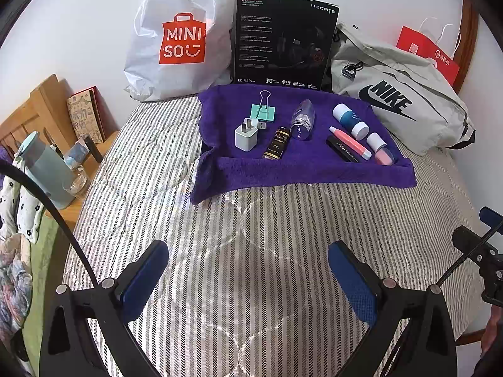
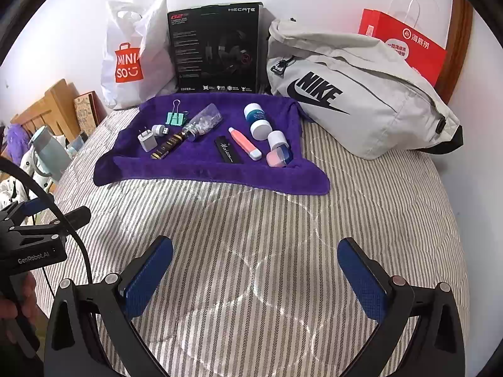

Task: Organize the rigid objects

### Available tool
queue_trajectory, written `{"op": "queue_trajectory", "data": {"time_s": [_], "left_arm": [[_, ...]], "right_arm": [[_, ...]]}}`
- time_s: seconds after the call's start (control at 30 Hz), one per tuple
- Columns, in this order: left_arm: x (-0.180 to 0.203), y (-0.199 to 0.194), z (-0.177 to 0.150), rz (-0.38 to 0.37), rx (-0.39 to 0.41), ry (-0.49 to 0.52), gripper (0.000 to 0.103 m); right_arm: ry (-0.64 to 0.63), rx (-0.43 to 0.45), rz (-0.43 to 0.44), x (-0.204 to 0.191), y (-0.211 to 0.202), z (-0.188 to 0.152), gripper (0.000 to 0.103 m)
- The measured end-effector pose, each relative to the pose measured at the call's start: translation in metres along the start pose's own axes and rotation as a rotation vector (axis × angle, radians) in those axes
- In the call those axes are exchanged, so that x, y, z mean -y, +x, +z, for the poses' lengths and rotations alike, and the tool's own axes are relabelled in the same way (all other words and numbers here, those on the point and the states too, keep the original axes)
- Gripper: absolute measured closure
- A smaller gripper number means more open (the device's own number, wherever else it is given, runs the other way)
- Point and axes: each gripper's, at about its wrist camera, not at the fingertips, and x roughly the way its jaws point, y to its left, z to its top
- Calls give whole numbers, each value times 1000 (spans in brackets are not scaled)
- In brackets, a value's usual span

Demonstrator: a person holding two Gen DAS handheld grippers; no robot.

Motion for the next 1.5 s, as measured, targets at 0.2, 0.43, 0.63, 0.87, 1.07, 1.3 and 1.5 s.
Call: {"op": "queue_trajectory", "data": {"time_s": [0.2,0.43,0.63,0.87,1.07,1.3,1.5], "left_arm": [[-1,1,0,1,-1,2,0],[-3,1,1,6,-5,5,0],[-3,1,0,8,-5,7,0],[-3,-1,2,11,-5,12,0],[-3,-2,3,14,-4,14,0],[-4,-2,2,18,-5,16,0],[-5,-1,2,19,-6,15,0]], "right_arm": [[1,-2,-1,0,1,0,0],[-3,-4,3,-2,2,1,0],[-1,-7,3,-2,2,1,0],[2,-1,1,0,2,1,0],[5,1,1,1,0,1,0],[5,1,2,1,0,0,0],[2,2,1,1,0,0,0]]}}
